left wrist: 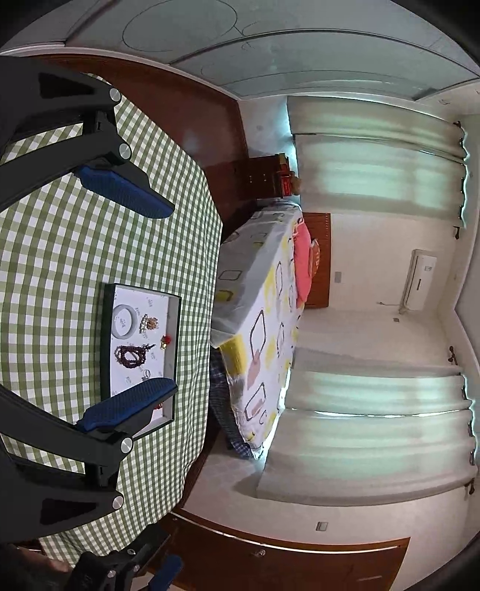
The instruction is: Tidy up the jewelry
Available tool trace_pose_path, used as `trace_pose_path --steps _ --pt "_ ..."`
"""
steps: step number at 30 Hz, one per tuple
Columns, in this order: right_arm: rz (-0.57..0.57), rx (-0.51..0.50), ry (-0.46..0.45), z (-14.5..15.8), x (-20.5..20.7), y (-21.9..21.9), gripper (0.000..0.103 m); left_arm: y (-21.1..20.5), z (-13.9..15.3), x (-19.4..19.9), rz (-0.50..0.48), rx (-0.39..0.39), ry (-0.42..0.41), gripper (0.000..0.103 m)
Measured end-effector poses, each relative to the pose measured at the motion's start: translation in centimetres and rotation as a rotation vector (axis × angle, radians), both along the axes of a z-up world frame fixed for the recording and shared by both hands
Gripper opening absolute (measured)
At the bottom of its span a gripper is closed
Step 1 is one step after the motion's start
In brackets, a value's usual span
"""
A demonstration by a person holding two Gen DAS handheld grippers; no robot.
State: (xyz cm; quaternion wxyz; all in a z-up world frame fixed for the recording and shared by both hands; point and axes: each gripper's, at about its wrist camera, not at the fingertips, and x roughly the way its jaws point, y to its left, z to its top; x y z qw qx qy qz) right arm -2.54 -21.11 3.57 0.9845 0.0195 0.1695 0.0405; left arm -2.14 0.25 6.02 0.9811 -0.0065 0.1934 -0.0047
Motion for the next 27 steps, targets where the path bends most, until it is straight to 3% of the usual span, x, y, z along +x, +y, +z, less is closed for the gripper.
trace_pose_path --steps 27 --pt "-0.007 0.005 -0.014 0.15 -0.69 -0.09 0.098 0.09 -0.05 -0.6 -0.009 -0.002 -0.012 0.085"
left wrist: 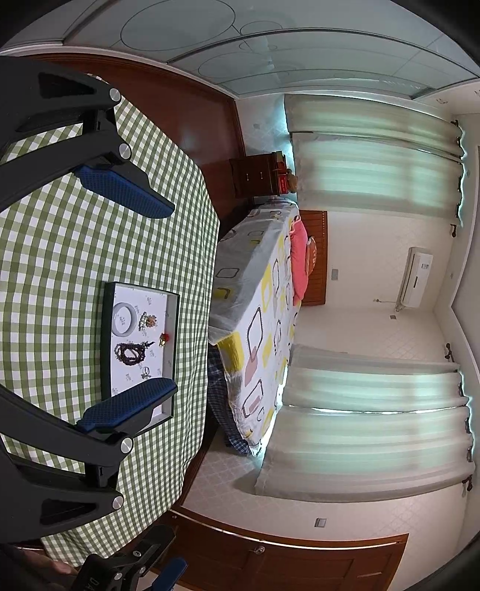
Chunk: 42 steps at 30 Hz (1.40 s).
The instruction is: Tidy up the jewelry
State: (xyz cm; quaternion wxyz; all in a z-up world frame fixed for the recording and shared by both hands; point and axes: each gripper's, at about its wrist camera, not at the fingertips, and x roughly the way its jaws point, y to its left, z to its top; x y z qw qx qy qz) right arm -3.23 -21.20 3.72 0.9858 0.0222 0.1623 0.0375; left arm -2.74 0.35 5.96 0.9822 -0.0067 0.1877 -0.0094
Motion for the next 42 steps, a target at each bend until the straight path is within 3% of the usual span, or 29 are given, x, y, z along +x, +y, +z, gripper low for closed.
trace_pose_path --steps 42 --pt "0.008 -0.001 0.009 0.01 0.27 0.76 0.098 -0.14 0.03 -0.04 -0.001 -0.001 -0.002 0.085"
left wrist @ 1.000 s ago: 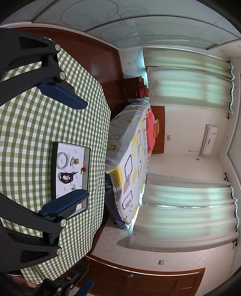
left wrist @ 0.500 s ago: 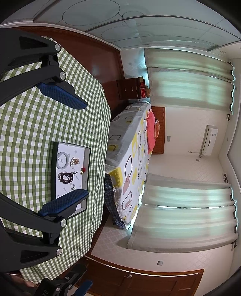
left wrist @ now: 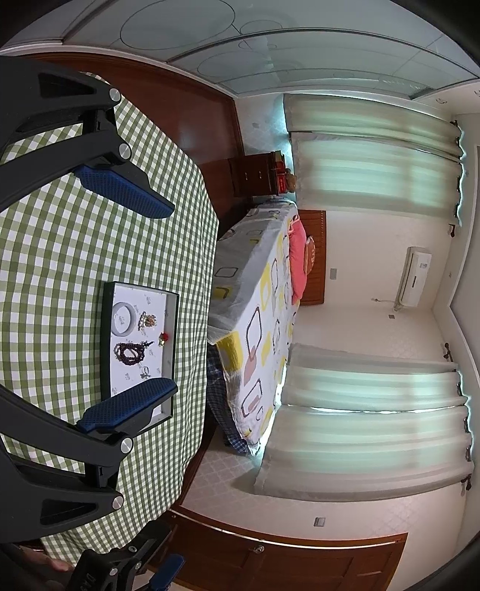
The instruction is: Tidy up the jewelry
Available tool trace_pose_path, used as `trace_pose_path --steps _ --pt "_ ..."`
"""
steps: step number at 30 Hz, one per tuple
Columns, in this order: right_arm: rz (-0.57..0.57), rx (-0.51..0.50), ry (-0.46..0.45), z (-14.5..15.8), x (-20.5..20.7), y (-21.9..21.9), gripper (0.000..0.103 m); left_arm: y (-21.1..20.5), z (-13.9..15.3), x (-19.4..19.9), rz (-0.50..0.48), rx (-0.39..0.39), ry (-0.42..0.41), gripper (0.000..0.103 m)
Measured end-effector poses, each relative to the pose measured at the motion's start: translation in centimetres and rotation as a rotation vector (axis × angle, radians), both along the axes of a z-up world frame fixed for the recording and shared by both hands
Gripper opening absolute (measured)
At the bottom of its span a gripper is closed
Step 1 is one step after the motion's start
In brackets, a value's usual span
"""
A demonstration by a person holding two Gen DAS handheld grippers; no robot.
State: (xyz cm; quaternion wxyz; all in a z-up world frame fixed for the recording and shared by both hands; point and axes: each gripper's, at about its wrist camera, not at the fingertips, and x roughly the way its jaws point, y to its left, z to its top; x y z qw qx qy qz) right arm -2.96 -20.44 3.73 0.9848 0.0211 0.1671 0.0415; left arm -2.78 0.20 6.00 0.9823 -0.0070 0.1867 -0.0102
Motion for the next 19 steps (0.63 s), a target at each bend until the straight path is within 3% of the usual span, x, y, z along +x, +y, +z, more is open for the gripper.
trace_pose_path --steps 14,19 --pt "0.0 0.004 0.019 -1.0 0.6 0.2 0.098 0.1 -1.0 1.0 0.011 0.011 -0.001 0.085" --pt "-0.012 0.013 0.038 -1.9 1.7 -0.4 0.098 0.7 -2.7 3.5 0.012 0.01 0.078 0.085"
